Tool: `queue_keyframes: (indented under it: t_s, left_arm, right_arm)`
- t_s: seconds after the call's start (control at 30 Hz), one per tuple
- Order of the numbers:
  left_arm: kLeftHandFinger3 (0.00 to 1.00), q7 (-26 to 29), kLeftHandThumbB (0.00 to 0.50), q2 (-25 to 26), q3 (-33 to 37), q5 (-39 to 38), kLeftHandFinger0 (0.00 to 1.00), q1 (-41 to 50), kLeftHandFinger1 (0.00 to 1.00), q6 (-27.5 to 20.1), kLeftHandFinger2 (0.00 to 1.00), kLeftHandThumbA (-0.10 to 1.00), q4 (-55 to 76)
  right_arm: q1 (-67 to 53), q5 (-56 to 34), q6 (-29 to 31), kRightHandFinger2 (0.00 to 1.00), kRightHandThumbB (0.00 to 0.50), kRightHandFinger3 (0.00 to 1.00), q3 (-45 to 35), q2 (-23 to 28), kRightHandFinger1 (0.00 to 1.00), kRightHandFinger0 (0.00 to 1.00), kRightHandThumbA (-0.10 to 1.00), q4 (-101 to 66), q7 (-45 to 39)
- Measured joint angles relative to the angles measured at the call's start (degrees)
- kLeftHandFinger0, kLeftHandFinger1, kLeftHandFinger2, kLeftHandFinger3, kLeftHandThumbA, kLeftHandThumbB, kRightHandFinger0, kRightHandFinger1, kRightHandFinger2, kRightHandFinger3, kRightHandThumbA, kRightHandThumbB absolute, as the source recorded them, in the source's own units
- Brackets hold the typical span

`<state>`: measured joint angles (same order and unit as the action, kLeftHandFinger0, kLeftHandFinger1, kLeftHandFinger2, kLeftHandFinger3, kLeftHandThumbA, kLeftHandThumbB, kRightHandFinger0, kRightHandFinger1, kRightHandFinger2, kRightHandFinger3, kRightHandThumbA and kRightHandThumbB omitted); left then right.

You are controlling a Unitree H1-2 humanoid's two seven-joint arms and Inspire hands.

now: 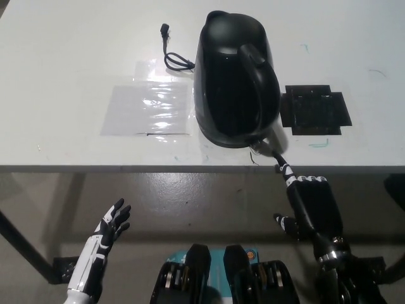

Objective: A kettle is kept at the center of the table close to the robot and the robot uses its right index finger to press downwards on the transparent start boiling button

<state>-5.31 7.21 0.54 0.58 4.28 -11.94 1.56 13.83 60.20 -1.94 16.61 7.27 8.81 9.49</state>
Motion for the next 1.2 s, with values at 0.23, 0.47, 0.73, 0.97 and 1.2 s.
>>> queue_keyframes:
  t_s: [0.23, 0.47, 0.73, 0.97, 1.2]
  left_arm:
    - [1.00, 0.01, 0.324, -0.01, 0.00, 0.05, 1.00, -0.01, 1.00, -0.07, 1.00, 1.00, 0.00]
    - [1.00, 0.00, 0.327, 0.01, 0.00, 0.10, 1.00, -0.01, 1.00, -0.07, 1.00, 0.99, 0.00]
    - [1.00, 0.00, 0.325, 0.07, 0.00, 0.12, 1.00, -0.02, 1.00, -0.06, 1.00, 1.00, 0.00]
    - [1.00, 0.00, 0.333, 0.11, 0.06, 0.15, 1.00, -0.03, 1.00, -0.07, 1.00, 1.00, 0.00]
    - [1.00, -0.01, 0.336, 0.14, 0.16, 0.13, 1.00, -0.03, 1.00, -0.07, 1.00, 1.00, -0.01]
  right_arm:
    - [1.32, -0.71, -1.14, 0.00, 0.205, 1.00, 0.19, 0.70, 0.00, 0.00, 1.00, 2.25, -0.32]
    - [2.65, -1.06, -1.66, 0.00, 0.197, 1.00, 0.52, 0.76, 0.00, 0.00, 1.00, 3.42, -0.30]
    - [3.39, -1.39, -1.99, 0.01, 0.193, 1.00, 0.95, 0.72, 0.00, 0.00, 1.00, 3.90, -0.29]
    - [4.03, -1.68, -2.32, 0.00, 0.193, 1.00, 1.56, 0.67, 0.00, 0.00, 0.99, 4.31, -0.30]
    - [4.37, -2.21, -2.48, 0.00, 0.188, 1.00, 2.19, 0.59, 0.00, 0.00, 1.00, 5.40, -0.30]
